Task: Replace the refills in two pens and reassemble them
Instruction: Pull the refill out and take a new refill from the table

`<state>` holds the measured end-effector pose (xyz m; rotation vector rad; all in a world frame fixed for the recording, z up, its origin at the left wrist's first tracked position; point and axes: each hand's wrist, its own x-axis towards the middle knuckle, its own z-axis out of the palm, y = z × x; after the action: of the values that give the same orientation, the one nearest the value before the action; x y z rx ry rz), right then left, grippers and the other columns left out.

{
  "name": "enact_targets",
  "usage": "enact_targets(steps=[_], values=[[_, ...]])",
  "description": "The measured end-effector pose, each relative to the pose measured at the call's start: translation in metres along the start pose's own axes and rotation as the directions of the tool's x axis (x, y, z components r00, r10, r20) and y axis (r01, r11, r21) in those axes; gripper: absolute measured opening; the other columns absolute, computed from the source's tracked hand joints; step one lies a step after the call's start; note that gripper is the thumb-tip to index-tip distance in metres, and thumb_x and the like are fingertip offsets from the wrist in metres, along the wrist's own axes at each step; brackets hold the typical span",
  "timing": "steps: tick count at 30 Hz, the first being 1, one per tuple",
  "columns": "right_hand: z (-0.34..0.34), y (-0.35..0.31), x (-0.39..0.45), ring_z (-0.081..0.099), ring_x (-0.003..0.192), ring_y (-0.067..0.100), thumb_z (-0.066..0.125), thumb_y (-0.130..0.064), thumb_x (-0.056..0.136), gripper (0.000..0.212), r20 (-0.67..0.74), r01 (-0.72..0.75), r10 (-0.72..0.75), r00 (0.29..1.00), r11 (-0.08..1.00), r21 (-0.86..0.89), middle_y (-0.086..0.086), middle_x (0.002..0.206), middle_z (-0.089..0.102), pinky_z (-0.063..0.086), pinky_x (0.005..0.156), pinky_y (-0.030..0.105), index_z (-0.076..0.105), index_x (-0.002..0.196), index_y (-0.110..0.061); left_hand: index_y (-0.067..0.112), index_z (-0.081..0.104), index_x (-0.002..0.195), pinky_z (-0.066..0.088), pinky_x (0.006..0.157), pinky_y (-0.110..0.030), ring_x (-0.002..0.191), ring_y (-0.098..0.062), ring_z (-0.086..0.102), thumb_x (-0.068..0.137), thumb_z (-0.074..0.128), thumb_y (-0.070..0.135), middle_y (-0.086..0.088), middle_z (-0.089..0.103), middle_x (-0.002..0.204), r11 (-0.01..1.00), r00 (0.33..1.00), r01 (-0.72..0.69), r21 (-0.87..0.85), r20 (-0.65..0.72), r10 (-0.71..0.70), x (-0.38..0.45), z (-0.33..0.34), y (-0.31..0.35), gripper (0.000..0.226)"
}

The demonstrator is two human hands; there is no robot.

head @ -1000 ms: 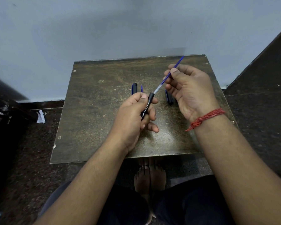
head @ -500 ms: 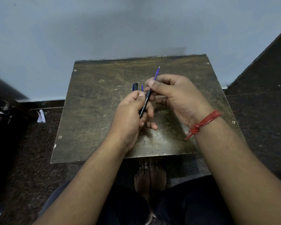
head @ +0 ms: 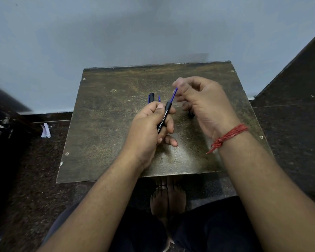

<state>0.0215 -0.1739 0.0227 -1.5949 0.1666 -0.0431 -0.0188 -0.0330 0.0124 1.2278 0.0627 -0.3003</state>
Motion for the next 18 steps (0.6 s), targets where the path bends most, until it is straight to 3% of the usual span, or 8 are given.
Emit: enact_targets(steps=[2, 5, 10, 13, 16, 18], values=[[-0.012, -0.001, 0.004, 0.063, 0.076, 0.007, 0.063, -0.033, 0.096, 0.024, -0.145, 0.047, -0.069, 0.987, 0.988, -0.147, -0.004, 0.084, 0.071, 0.048, 0.067, 0.022, 0.072, 0.094, -0.011, 0.001, 0.058, 0.099, 0.045, 0.041, -0.026, 0.035, -0.008, 0.025, 0.107, 0.037, 0.015, -0.006, 0.051, 0.056, 1.0, 1.0, 0.003, -0.002, 0.001, -0.003, 0.0, 0.0, 0.0, 0.027], [-0.035, -0.004, 0.009, 0.062, 0.086, 0.003, 0.06, -0.027, 0.096, 0.01, -0.297, 0.039, -0.194, 0.935, 0.889, -0.456, -0.011, 0.092, 0.068, 0.047, 0.075, 0.017, 0.069, 0.096, -0.024, 0.002, 0.06, 0.099, 0.046, 0.042, -0.027, 0.036, -0.009, 0.027, 0.107, 0.038, 0.016, -0.006, 0.051, 0.057, 1.0, 1.0, 0.002, 0.005, -0.012, -0.002, 0.0, -0.002, -0.001, 0.027], [-0.039, 0.004, 0.01, 0.057, 0.106, 0.022, 0.061, -0.028, 0.094, 0.006, -0.145, -0.039, -0.148, 0.978, 0.556, -0.83, -0.006, 0.096, 0.067, 0.049, 0.086, 0.035, 0.067, 0.092, -0.026, 0.003, 0.06, 0.098, 0.045, 0.042, -0.026, 0.035, -0.008, 0.029, 0.107, 0.037, 0.017, -0.006, 0.051, 0.057, 1.0, 1.0, -0.002, -0.001, -0.025, 0.002, 0.0, -0.002, 0.0, 0.028], [-0.031, 0.007, 0.008, 0.051, 0.114, 0.029, 0.061, -0.028, 0.093, 0.011, -0.071, -0.035, -0.078, 0.994, 0.394, -0.919, 0.001, 0.102, 0.068, 0.046, 0.089, 0.038, 0.064, 0.1, -0.02, 0.003, 0.06, 0.098, 0.045, 0.042, -0.026, 0.035, -0.008, 0.03, 0.107, 0.037, 0.017, -0.006, 0.051, 0.057, 1.0, 1.0, -0.004, -0.001, -0.026, 0.003, -0.001, -0.001, 0.0, 0.028], [-0.025, 0.009, 0.008, 0.052, 0.116, 0.031, 0.059, -0.023, 0.093, 0.019, -0.063, -0.039, -0.064, 0.996, 0.326, -0.945, 0.005, 0.105, 0.067, 0.048, 0.086, 0.04, 0.059, 0.11, -0.014, 0.002, 0.059, 0.099, 0.045, 0.042, -0.026, 0.035, -0.008, 0.029, 0.107, 0.037, 0.017, -0.006, 0.05, 0.057, 1.0, 0.999, -0.005, -0.001, -0.031, 0.005, 0.0, -0.001, 0.0, 0.028], [-0.025, 0.008, 0.01, 0.055, 0.113, 0.029, 0.057, -0.024, 0.094, 0.023, -0.08, -0.031, -0.109, 0.991, 0.394, -0.919, 0.005, 0.106, 0.066, 0.047, 0.084, 0.038, 0.058, 0.115, -0.014, 0.002, 0.059, 0.099, 0.045, 0.042, -0.026, 0.035, -0.008, 0.03, 0.107, 0.037, 0.016, -0.006, 0.051, 0.057, 1.0, 0.999, -0.004, -0.002, -0.032, 0.004, 0.0, -0.001, 0.0, 0.027]])
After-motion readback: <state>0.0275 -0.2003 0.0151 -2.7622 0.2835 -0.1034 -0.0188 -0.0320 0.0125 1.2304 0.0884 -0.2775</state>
